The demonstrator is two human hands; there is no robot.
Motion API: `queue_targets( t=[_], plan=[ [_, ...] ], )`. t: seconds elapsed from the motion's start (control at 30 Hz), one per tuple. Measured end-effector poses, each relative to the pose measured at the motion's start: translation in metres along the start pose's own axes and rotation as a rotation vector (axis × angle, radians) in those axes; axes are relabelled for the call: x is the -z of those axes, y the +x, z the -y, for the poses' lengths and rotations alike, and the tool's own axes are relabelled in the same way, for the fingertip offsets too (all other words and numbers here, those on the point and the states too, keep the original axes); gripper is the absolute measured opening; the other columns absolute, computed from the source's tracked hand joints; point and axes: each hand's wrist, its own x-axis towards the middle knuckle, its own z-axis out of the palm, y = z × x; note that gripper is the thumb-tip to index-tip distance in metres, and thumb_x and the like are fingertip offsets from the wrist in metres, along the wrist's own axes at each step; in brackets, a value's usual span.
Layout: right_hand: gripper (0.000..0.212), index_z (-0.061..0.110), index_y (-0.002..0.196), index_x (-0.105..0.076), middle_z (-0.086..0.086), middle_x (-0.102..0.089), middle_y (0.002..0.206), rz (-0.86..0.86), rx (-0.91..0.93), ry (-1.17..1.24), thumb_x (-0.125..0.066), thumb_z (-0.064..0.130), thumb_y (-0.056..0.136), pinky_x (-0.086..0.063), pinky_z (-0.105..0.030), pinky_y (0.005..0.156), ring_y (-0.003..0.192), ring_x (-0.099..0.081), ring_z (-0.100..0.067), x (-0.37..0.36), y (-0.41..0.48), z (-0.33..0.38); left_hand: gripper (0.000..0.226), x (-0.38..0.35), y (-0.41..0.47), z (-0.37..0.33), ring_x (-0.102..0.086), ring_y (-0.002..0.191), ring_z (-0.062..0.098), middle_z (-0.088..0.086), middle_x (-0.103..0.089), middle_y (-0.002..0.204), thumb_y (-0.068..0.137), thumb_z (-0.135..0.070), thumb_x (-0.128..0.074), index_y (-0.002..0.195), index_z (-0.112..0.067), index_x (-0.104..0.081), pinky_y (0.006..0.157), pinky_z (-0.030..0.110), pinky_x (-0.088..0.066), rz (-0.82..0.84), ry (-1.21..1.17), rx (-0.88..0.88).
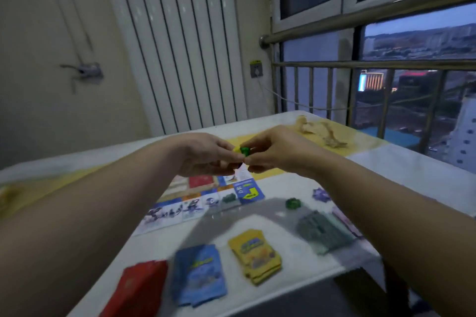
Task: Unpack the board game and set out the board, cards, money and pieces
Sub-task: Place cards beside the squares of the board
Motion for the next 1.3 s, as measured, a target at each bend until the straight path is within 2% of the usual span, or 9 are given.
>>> queue_targets(
  t=[0.17, 0.4, 0.47, 0.63, 0.77, 0.87, 0.97, 1.17, 1.3],
  plan=[
    [0.03, -0.004, 0.112, -0.064, -0.019, -0.068, 0.094, 0.12, -0.029, 0.117, -0.064, -0.007, 0.083, -0.058, -0.025, 0.076, 0.077, -0.067, -0.021, -0.065, 0.0, 0.037, 0.012, 0.034, -0.069, 0.038, -0.062, 0.054, 0.004, 0.002, -0.063, 0.059, 0.091, -0.005, -0.055, 0.08, -0.003, -0.059, 0.062, 0.015, -0.054, -0.077, -0.207, 0.01],
    [0.025, -0.007, 0.113, -0.062, -0.021, -0.065, 0.089, 0.277, -0.11, 0.275, -0.057, -0.003, 0.089, -0.058, -0.02, 0.065, 0.071, -0.064, -0.02, -0.141, -0.006, 0.06, 0.011, 0.055, -0.121, 0.107, -0.062, 0.05, 0.007, 0.005, -0.065, 0.066, 0.094, -0.007, -0.052, 0.085, -0.006, -0.06, 0.052, 0.015, -0.054, -0.25, -0.562, -0.001],
    [0.024, -0.007, 0.112, -0.062, -0.021, -0.065, 0.087, 0.282, -0.123, 0.292, -0.057, -0.003, 0.089, -0.057, -0.019, 0.064, 0.07, -0.064, -0.02, -0.158, -0.007, 0.06, 0.009, 0.056, -0.127, 0.122, -0.062, 0.051, 0.009, 0.009, -0.062, 0.075, 0.093, -0.007, -0.054, 0.087, -0.005, -0.059, 0.051, 0.016, -0.054, -0.28, -0.635, 0.0],
    [0.022, -0.008, 0.108, -0.064, -0.018, -0.066, 0.083, 0.25, -0.147, 0.278, -0.06, -0.003, 0.087, -0.057, -0.02, 0.065, 0.066, -0.064, -0.019, -0.185, -0.002, 0.054, 0.005, 0.06, -0.13, 0.145, -0.059, 0.069, 0.016, 0.013, -0.058, 0.077, 0.092, -0.005, -0.056, 0.09, -0.002, -0.058, 0.054, 0.023, -0.057, -0.327, -0.761, 0.022],
    [0.017, -0.003, 0.103, -0.067, -0.014, -0.067, 0.081, 0.256, -0.157, 0.211, -0.062, 0.0, 0.087, -0.057, -0.02, 0.064, 0.068, -0.063, -0.019, -0.195, -0.001, 0.054, 0.004, 0.063, -0.127, 0.154, -0.058, 0.067, 0.016, 0.013, -0.057, 0.078, 0.092, -0.005, -0.054, 0.091, -0.002, -0.057, 0.056, 0.024, -0.058, -0.359, -0.777, 0.05],
    [0.012, 0.002, 0.097, -0.067, -0.016, -0.066, 0.087, 0.26, -0.169, 0.244, -0.06, -0.001, 0.087, -0.056, -0.026, 0.074, 0.074, -0.063, -0.021, -0.198, 0.003, 0.054, 0.008, 0.068, -0.124, 0.158, -0.057, 0.065, 0.017, 0.015, -0.055, 0.078, 0.091, -0.006, -0.054, 0.091, 0.002, -0.056, 0.049, 0.023, -0.056, -0.372, -0.85, 0.076],
    [0.012, 0.004, 0.095, -0.064, -0.015, -0.064, 0.088, 0.255, -0.244, 0.442, -0.056, -0.003, 0.089, -0.055, -0.025, 0.073, 0.075, -0.061, -0.019, -0.201, 0.009, 0.049, 0.01, 0.073, -0.122, 0.159, -0.055, 0.063, 0.019, 0.016, -0.052, 0.075, 0.091, -0.006, -0.049, 0.091, 0.003, -0.052, 0.047, 0.023, -0.055, -0.345, -0.999, 0.071],
    [0.016, 0.0, 0.091, -0.061, -0.011, -0.052, 0.081, 0.085, -0.506, 1.056, -0.047, 0.005, 0.096, -0.05, -0.016, 0.048, 0.064, -0.047, -0.012, -0.207, 0.021, 0.041, 0.01, 0.076, -0.11, 0.157, -0.046, 0.059, 0.018, 0.014, -0.047, 0.076, 0.091, -0.008, -0.04, 0.083, -0.003, -0.044, 0.041, 0.022, -0.051, -0.305, -1.298, 0.023],
    [0.017, -0.002, 0.094, -0.058, -0.011, -0.047, 0.081, 0.017, -0.545, 1.197, -0.043, 0.006, 0.097, -0.042, -0.015, 0.038, 0.058, -0.04, -0.01, -0.195, 0.025, 0.039, 0.018, 0.073, -0.098, 0.155, -0.041, 0.052, 0.015, 0.014, -0.048, 0.065, 0.094, -0.012, -0.038, 0.082, 0.0, -0.043, 0.036, 0.017, -0.045, -0.329, -1.354, 0.027]
  ],
)
